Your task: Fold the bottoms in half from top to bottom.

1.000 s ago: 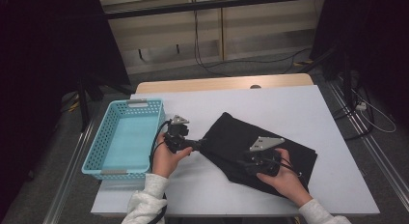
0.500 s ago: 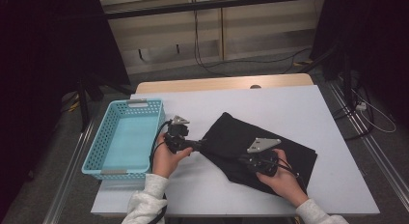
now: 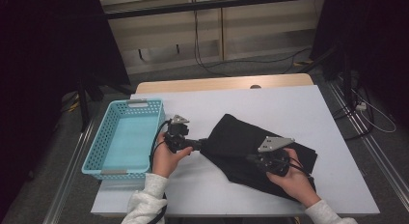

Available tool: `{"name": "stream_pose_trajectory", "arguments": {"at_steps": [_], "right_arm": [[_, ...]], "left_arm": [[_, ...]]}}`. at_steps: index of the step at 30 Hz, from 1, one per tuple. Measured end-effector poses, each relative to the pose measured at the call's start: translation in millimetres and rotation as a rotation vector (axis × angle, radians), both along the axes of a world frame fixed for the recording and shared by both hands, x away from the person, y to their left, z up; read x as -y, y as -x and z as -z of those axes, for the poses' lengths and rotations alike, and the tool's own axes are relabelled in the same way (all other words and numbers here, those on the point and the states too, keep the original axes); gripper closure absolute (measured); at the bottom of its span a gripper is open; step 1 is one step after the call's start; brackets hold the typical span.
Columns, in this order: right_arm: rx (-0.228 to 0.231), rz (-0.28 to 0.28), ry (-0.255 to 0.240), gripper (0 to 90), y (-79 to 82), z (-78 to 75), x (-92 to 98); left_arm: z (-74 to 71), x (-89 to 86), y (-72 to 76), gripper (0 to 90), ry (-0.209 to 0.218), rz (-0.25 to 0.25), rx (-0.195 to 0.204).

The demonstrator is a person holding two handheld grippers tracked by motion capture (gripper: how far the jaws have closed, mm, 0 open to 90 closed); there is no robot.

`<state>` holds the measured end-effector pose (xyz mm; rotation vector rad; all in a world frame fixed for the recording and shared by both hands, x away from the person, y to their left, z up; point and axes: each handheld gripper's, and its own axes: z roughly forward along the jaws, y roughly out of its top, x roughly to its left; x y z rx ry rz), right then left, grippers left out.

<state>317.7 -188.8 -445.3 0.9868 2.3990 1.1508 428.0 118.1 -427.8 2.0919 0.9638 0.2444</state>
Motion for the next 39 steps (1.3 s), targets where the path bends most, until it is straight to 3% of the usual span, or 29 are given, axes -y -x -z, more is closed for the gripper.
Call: {"name": "stream_pose_trajectory", "arguments": {"at_steps": [2,4,7,11,14,16,18,20,22,23,24,25,27,30,31,33,35,36,37,39], "right_arm": [[-0.008,-0.013,0.019,88.1,5.6,1.9,1.9],[-0.021,-0.015,0.035,80.3,10.5,3.7,5.7],[-0.001,0.021,0.033,68.5,9.1,1.4,12.0],[0.015,0.069,0.009,66.3,0.9,-2.8,20.0],[0.031,0.176,0.016,66.3,-17.5,-2.2,32.2],[0.032,0.191,0.03,66.4,-21.8,-0.5,33.7],[0.03,0.241,0.086,64.7,-34.6,6.2,34.9],[0.027,0.295,0.102,60.9,-43.8,10.5,37.7],[0.026,0.314,0.097,62.3,-47.8,11.4,39.7],[0.029,0.324,0.051,61.2,-54.1,10.5,41.9],[0.029,0.324,0.051,61.2,-54.1,10.5,41.9],[0.03,0.341,0.014,58.9,-58.9,7.5,41.5],[-0.005,0.312,-0.053,54.7,-64.1,6.6,38.1],[-0.009,0.302,-0.026,56.9,-68.7,8.8,32.4],[-0.038,0.311,-0.035,59.7,-73.4,14.7,30.1],[-0.051,0.307,-0.016,61.6,-76.6,20.4,28.3],[-0.041,0.282,-0.03,76.8,-76.0,19.6,27.4],[-0.041,0.282,-0.03,76.8,-76.0,19.6,27.4],[-0.039,0.236,-0.047,86.0,-74.4,16.9,26.3],[-0.026,0.22,-0.046,88.1,-73.3,15.2,25.2]], "left_arm": [[-0.1,1.0,-0.1,14.5,0.0,0.003,0.0],[-0.1,2.2,-0.1,14.5,-0.002,0.005,0.0],[0.2,3.5,-0.2,14.5,-0.001,0.004,0.006],[0.8,3.7,-0.3,14.5,-0.006,0.007,0.0],[2.0,3.5,0.1,14.5,-0.009,0.007,-0.003],[2.3,3.3,0.3,14.5,-0.01,0.007,-0.005],[3.2,3.3,0.6,14.5,-0.01,0.004,-0.004],[3.5,2.9,1.2,14.5,-0.009,0.011,-0.012],[3.4,3.1,1.7,14.5,-0.008,0.008,-0.01],[2.2,2.8,1.8,14.5,-0.007,0.01,-0.01],[2.2,2.8,1.8,14.5,-0.007,0.01,-0.01],[1.8,3.4,2.0,14.5,-0.004,0.008,-0.002],[1.5,3.7,2.1,14.5,-0.002,0.011,-0.003],[1.0,5.1,3.0,14.5,-0.007,0.022,-0.008],[0.8,6.1,3.5,14.5,-0.009,0.024,-0.007],[1.0,6.5,3.6,14.5,-0.011,0.029,-0.007],[1.8,7.0,3.7,14.5,-0.008,0.022,-0.005],[1.8,7.0,3.7,14.5,-0.008,0.022,-0.005],[2.6,7.0,3.6,14.5,-0.014,0.021,-0.003],[2.4,6.4,3.2,14.5,-0.019,0.029,-0.007]]}}
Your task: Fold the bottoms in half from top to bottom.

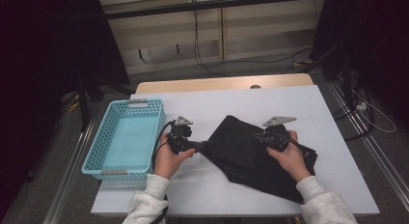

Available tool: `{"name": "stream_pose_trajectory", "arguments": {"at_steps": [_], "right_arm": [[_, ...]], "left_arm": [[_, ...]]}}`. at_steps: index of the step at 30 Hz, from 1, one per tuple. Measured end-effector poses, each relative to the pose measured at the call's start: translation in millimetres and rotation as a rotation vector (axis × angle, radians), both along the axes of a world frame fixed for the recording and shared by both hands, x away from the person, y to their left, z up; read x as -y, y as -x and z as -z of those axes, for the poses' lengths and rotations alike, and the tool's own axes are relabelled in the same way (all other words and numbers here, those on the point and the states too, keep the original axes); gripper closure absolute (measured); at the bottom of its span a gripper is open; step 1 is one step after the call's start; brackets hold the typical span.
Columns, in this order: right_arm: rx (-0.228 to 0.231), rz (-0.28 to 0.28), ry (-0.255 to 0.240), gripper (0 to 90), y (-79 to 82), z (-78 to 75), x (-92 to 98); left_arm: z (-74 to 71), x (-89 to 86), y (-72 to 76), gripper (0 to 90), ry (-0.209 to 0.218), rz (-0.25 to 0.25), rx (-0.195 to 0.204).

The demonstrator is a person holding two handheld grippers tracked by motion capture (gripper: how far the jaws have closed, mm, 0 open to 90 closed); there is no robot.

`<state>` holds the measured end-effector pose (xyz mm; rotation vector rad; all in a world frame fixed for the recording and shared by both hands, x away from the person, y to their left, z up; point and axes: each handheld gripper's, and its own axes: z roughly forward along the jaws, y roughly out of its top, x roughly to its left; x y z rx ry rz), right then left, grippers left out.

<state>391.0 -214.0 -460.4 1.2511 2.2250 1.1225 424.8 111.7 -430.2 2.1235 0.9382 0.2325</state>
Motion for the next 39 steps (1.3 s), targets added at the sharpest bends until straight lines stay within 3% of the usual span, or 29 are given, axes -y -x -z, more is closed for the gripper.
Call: {"name": "stream_pose_trajectory", "arguments": {"at_steps": [2,7,11,14,16,17,19,20,21,22,30,39], "right_arm": [[-0.01,-0.022,-0.008,89.1,0.7,-2.3,-2.5],[0.021,-0.069,-0.011,89.4,8.9,-14.2,-12.2],[0.033,-0.145,-0.019,89.4,20.9,-23.0,-28.0],[0.017,-0.186,-0.015,89.4,27.2,-19.1,-39.5],[-0.011,-0.21,0.032,88.5,29.2,-6.9,-50.0],[-0.022,-0.205,0.05,88.0,28.7,-2.3,-51.6],[-0.024,-0.18,0.004,82.5,27.6,0.9,-50.0],[-0.024,-0.18,0.004,82.5,27.6,0.9,-50.0],[-0.032,-0.195,0.018,72.9,27.1,-1.7,-48.5],[-0.027,-0.194,0.021,70.8,27.7,-3.0,-47.8],[-0.005,-0.161,0.019,60.9,28.0,-11.3,-41.6],[0.015,-0.096,-0.002,57.2,24.9,-19.0,-24.1]], "left_arm": [[-0.1,0.1,0.3,14.5,0.008,-0.003,-0.001],[-1.5,-0.9,0.2,14.5,0.004,-0.003,0.002],[0.0,1.5,0.7,14.5,0.0,-0.003,0.004],[0.3,2.6,0.7,14.5,-0.003,0.001,0.005],[0.3,2.1,0.2,14.5,-0.011,0.004,0.005],[0.3,2.1,0.2,14.5,-0.011,0.004,0.005],[-0.1,2.2,0.5,14.5,-0.002,-0.002,0.007],[-0.1,2.2,0.5,14.5,-0.002,-0.002,0.007],[-0.4,2.0,0.4,14.5,0.0,0.0,0.004],[-0.1,2.1,0.3,14.5,-0.001,-0.002,0.005],[-1.2,0.9,-0.3,14.5,-0.005,0.002,0.006],[-1.1,0.6,-0.5,14.5,-0.002,0.0,0.006]]}}
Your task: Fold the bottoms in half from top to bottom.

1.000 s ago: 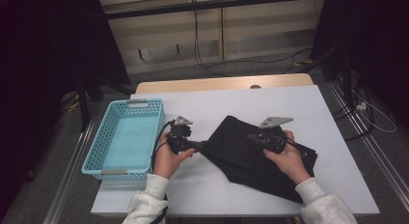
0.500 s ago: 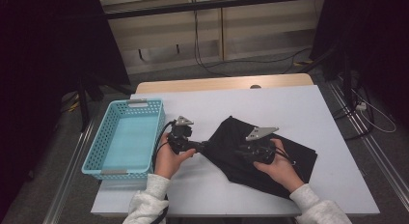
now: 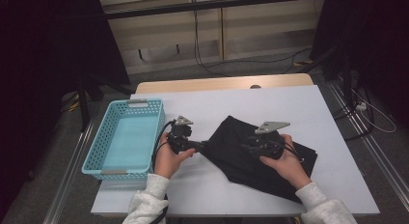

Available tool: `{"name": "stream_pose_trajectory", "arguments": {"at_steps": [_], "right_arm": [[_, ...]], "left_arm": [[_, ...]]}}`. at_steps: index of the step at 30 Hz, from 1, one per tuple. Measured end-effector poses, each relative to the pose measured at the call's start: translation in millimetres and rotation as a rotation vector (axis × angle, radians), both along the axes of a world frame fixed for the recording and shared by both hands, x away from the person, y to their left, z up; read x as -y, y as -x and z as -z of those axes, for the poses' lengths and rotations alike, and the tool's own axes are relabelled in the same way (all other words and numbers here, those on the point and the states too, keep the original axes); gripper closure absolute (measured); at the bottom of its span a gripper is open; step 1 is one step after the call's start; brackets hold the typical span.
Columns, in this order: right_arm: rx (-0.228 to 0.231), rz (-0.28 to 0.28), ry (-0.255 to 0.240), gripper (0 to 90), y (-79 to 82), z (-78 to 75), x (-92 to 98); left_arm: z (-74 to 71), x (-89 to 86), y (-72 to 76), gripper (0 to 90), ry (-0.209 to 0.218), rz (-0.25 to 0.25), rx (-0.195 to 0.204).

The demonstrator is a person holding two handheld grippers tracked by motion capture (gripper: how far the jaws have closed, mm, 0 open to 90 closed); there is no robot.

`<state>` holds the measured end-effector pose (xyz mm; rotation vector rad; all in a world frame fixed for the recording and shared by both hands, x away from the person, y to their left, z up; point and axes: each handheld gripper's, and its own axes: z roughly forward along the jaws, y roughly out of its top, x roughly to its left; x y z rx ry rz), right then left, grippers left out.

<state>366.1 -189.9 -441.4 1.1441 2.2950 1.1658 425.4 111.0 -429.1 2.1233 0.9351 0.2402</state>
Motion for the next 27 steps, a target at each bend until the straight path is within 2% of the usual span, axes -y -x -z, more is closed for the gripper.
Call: {"name": "stream_pose_trajectory", "arguments": {"at_steps": [5,9,11,12,13,15,18,19,21,24,25,27], "right_arm": [[0.002,0.045,-0.003,57.8,-2.2,-2.0,13.0],[-0.007,0.085,0.015,57.2,-4.5,1.2,19.0],[-0.016,0.09,0.045,60.1,-5.7,4.9,20.0],[-0.016,0.09,0.045,60.1,-5.7,4.9,20.0],[-0.033,0.076,0.061,63.2,-6.1,7.9,21.3],[-0.026,0.091,0.092,64.7,-6.2,8.6,23.8],[-0.03,0.096,0.093,66.3,-5.6,8.7,27.0],[-0.037,0.089,0.116,68.0,-4.5,10.4,28.4],[-0.032,0.109,0.136,66.8,-4.5,12.5,29.5],[-0.02,0.139,0.138,68.4,-6.0,13.2,31.5],[-0.018,0.163,0.157,68.6,-7.7,13.8,34.5],[-0.019,0.172,0.151,68.4,-10.1,16.1,35.8]], "left_arm": [[1.2,0.5,-0.1,14.5,0.002,-0.007,0.002],[1.1,0.6,0.1,14.5,0.002,-0.007,0.002],[1.3,0.3,-0.1,14.5,0.0,-0.008,0.001],[1.3,0.3,-0.1,14.5,0.0,-0.008,0.001],[1.3,0.0,-0.2,14.5,-0.003,-0.006,0.001],[0.7,-0.6,-0.1,14.5,-0.001,-0.008,0.001],[0.2,-1.0,-0.1,14.5,-0.002,-0.01,0.005],[-0.4,-1.5,-0.3,14.5,-0.002,-0.006,0.0],[-0.5,-1.6,-0.4,14.5,-0.003,-0.005,0.003],[-0.8,-1.6,-0.4,14.5,-0.007,-0.003,0.005],[-0.7,-1.6,-0.4,14.5,-0.008,-0.003,0.005],[0.3,-0.9,-0.1,14.5,-0.004,-0.011,0.006]]}}
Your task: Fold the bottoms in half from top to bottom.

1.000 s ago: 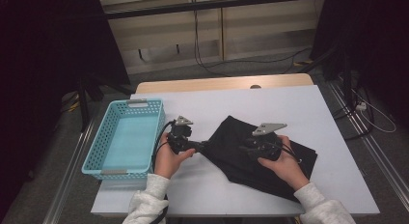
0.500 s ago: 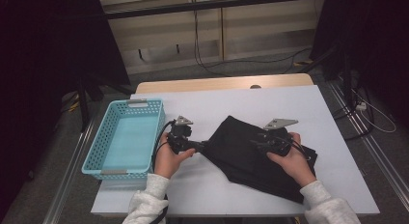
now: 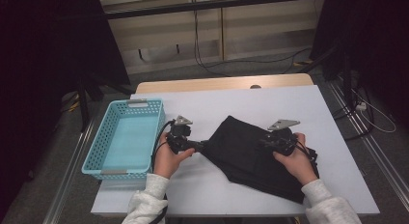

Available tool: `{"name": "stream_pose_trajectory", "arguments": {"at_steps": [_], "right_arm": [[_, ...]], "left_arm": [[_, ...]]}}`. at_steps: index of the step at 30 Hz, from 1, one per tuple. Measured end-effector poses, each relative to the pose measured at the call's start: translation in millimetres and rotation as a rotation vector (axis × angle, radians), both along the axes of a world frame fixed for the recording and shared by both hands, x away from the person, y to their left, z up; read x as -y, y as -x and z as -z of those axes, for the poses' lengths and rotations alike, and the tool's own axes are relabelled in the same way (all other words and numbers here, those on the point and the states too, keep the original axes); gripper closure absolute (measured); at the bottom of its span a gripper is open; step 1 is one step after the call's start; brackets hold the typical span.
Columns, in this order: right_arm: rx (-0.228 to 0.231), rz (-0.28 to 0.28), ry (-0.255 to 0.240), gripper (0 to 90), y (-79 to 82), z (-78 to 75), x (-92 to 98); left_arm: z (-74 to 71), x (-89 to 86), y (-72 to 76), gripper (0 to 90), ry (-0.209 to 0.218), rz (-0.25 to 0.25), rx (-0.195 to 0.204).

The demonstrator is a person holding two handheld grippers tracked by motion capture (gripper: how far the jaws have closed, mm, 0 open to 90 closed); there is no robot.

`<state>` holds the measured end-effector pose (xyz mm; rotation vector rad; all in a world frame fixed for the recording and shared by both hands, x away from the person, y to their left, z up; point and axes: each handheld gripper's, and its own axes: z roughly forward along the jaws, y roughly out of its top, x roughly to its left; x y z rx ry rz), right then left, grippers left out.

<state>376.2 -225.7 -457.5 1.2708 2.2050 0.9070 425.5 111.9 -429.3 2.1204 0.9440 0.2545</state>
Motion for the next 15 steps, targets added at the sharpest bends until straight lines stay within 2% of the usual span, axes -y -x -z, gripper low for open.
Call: {"name": "stream_pose_trajectory", "arguments": {"at_steps": [3,4,7,8,11,12,15], "right_arm": [[0.008,-0.002,0.012,68.7,-2.3,3.3,-2.3],[0.03,-0.02,0.002,68.3,-3.4,4.0,-6.6],[0.033,-0.044,-0.004,67.6,-3.3,3.3,-11.8],[0.043,-0.064,-0.027,67.6,-2.6,2.0,-16.7],[0.04,-0.092,-0.04,66.7,-1.4,-0.6,-21.7],[0.028,-0.11,-0.062,67.0,-0.7,-1.7,-25.5],[0.012,-0.128,-0.063,67.4,0.0,-0.3,-28.0]], "left_arm": [[0.5,-0.1,-0.7,14.5,-0.008,0.01,-0.008],[0.7,1.1,-0.1,14.5,0.0,0.004,0.0],[-1.0,0.3,-0.1,14.5,-0.002,0.009,-0.001],[-1.1,0.2,0.0,14.5,-0.001,0.008,-0.001],[0.1,-0.1,-0.1,14.5,-0.001,0.002,-0.002],[0.5,-0.3,-0.3,14.5,-0.004,0.007,-0.004],[0.4,0.2,-0.1,14.5,0.0,0.004,-0.003]]}}
